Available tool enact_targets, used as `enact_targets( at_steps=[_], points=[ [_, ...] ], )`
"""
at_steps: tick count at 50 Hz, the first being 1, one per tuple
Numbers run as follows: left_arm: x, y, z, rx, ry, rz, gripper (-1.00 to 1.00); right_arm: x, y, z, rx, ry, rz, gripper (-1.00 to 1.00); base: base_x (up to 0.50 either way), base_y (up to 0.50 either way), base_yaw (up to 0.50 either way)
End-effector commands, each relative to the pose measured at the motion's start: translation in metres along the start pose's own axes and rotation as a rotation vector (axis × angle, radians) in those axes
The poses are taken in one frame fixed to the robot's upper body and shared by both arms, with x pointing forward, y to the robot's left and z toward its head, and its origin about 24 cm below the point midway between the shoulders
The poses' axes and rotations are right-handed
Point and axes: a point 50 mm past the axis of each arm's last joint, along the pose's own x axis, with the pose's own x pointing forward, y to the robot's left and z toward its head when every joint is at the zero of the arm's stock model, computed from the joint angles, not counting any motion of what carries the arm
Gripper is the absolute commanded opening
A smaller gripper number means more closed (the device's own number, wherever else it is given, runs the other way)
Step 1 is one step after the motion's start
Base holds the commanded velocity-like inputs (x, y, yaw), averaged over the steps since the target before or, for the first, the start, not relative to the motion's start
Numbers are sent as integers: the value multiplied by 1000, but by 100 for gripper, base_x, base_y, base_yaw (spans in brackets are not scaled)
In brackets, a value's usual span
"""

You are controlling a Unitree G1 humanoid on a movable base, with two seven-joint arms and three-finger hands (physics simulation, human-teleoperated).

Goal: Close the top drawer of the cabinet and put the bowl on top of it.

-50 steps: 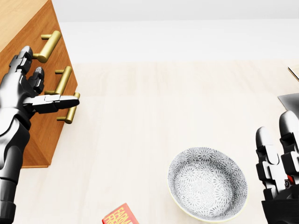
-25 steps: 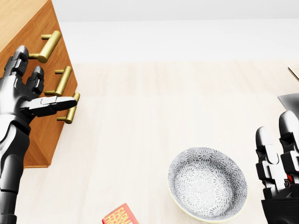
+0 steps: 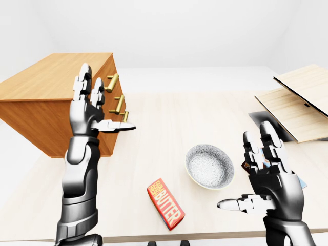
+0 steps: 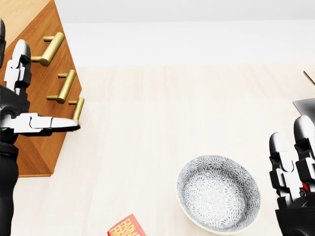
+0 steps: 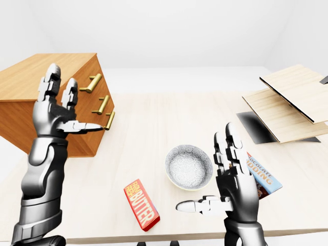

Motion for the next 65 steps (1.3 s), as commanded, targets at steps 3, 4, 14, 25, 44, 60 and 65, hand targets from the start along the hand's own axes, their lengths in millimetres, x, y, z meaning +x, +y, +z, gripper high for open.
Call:
enact_targets(
  at_steps=[3,4,14,25,44,60,65],
  points=[
    [-28,-37,34,44,-159,-128,100,1,-1,0,1,-1,-1,100,0,0,0],
    [-35,-46,33,64,-152,-157,100,0,-1,1,1,-3,-3,100,0,0,0],
    [-54,-72,55,138,-254,-199,100,-2,-1,3,4,-8,-2,100,0,0,0],
    [-65,-90,63,186,-289,-218,100,-5,-2,8,11,-15,-1,100,0,0,0],
    [-78,-125,82,267,-398,-290,100,-12,-10,18,14,-47,-25,100,0,0,0],
    [-92,-151,85,384,-412,-342,100,-9,-22,26,10,-126,-63,100,0,0,0],
    [-97,-157,78,419,-375,-356,100,-13,-27,40,-10,-189,-80,100,0,0,0]
  ],
)
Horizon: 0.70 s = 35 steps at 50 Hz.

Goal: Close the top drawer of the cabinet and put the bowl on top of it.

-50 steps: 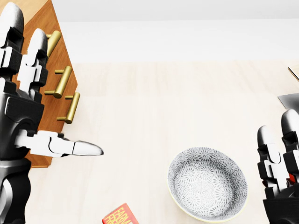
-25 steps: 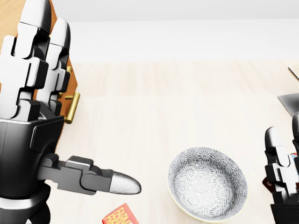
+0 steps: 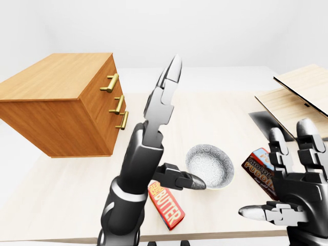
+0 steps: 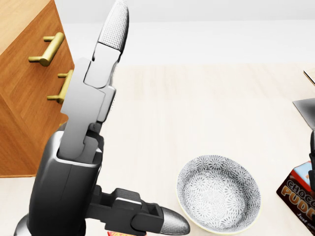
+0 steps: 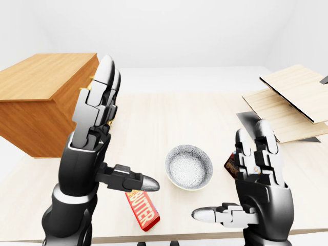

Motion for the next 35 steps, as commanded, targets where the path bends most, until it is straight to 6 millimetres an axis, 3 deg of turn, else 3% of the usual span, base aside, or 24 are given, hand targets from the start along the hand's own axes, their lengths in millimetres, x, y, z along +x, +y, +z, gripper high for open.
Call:
enact_targets(
  at_steps=[1,12,25,35],
  points=[
    [-7,-21,6,60,30,-69,100,0,-10,15,-18,-88,-32,100,0,0,0],
    [-14,-36,14,152,35,-109,100,-2,-15,29,-43,-159,-53,100,0,0,0],
    [-16,-46,16,266,65,-105,100,-3,-18,29,-46,-166,-60,100,0,0,0],
    [-21,-67,3,386,123,-178,100,-5,-19,32,-52,-175,-64,100,0,0,0]
  ],
)
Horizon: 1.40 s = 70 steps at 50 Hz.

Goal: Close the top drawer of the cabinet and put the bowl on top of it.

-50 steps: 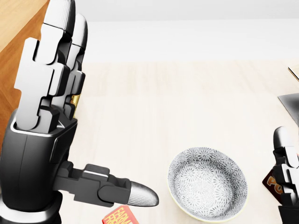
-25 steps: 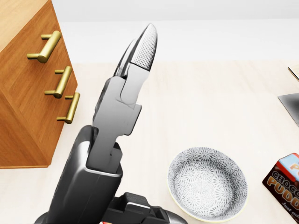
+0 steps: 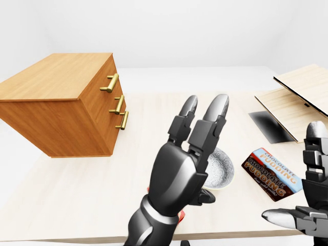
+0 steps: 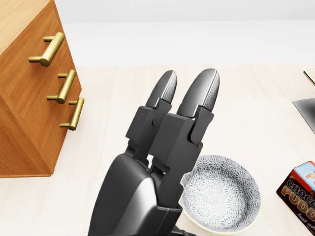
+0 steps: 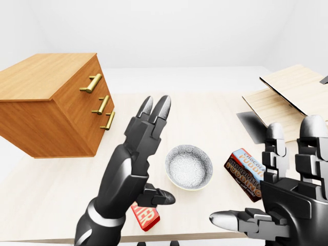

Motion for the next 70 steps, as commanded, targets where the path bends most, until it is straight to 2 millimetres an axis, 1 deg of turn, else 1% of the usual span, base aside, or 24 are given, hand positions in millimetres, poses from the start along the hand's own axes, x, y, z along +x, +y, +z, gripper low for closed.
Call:
enact_targets(
  at_steps=[1,2,4,7,8,14,21,24,31,47,60,70],
  points=[
    [-2,-19,-2,114,43,-51,100,-1,-2,3,-7,-14,-5,100,0,0,0],
    [-2,-19,-2,114,43,-51,100,-1,-2,3,-7,-14,-5,100,0,0,0],
    [-2,-30,-9,174,66,-84,100,-1,-2,4,-7,-16,-5,100,0,0,0],
    [-3,-35,-11,184,80,-94,100,-1,-2,4,-7,-19,-6,100,0,0,0],
    [-4,-40,-12,198,85,-116,100,-1,-3,4,-7,-20,-7,100,0,0,0],
    [-5,-53,-17,238,100,-153,100,-1,-3,5,-8,-26,-9,100,0,0,0],
    [-7,-65,-20,277,110,-190,100,-1,-3,7,-13,-30,-9,100,0,0,0],
    [-7,-66,-19,279,107,-191,100,-2,-3,7,-12,-30,-10,100,0,0,0],
    [-10,-79,-19,305,100,-242,100,-2,-3,5,-11,-23,-8,100,0,0,0],
    [-1,-93,-22,347,103,-297,100,-2,-2,6,-11,-24,-6,100,0,0,0],
    [9,-103,-40,397,159,-342,100,-2,-3,8,-12,-34,-8,100,0,0,0],
    [7,-110,-45,430,175,-375,100,-1,-2,7,-11,-31,-5,100,0,0,0]
  ],
)
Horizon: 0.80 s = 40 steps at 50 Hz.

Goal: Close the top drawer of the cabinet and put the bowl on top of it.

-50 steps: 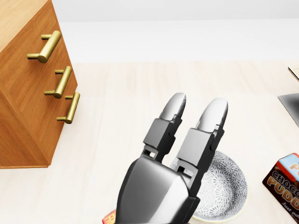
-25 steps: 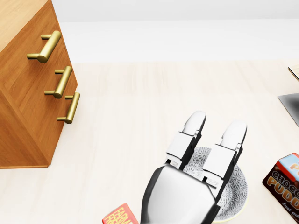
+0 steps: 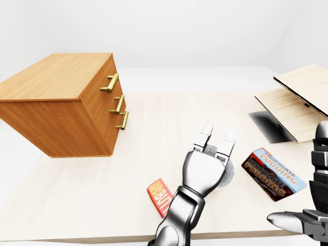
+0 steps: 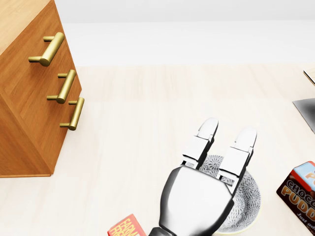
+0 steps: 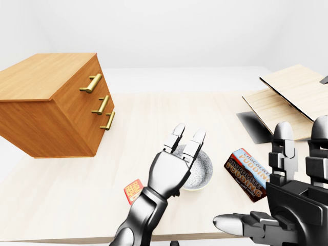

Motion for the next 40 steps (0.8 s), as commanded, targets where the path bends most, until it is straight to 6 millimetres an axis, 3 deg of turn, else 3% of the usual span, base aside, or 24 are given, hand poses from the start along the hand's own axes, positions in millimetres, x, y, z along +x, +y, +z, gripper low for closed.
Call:
enact_targets(
  at_steps=[1,15,40],
  points=[
    [5,-9,-4,34,22,-38,100,0,0,-1,1,1,2,100,0,0,0],
    [0,-32,1,75,8,-158,100,1,-1,2,3,-11,-4,100,0,0,0],
    [8,-41,-1,62,19,-178,100,0,-3,3,14,-1,-6,100,0,0,0]
  ],
)
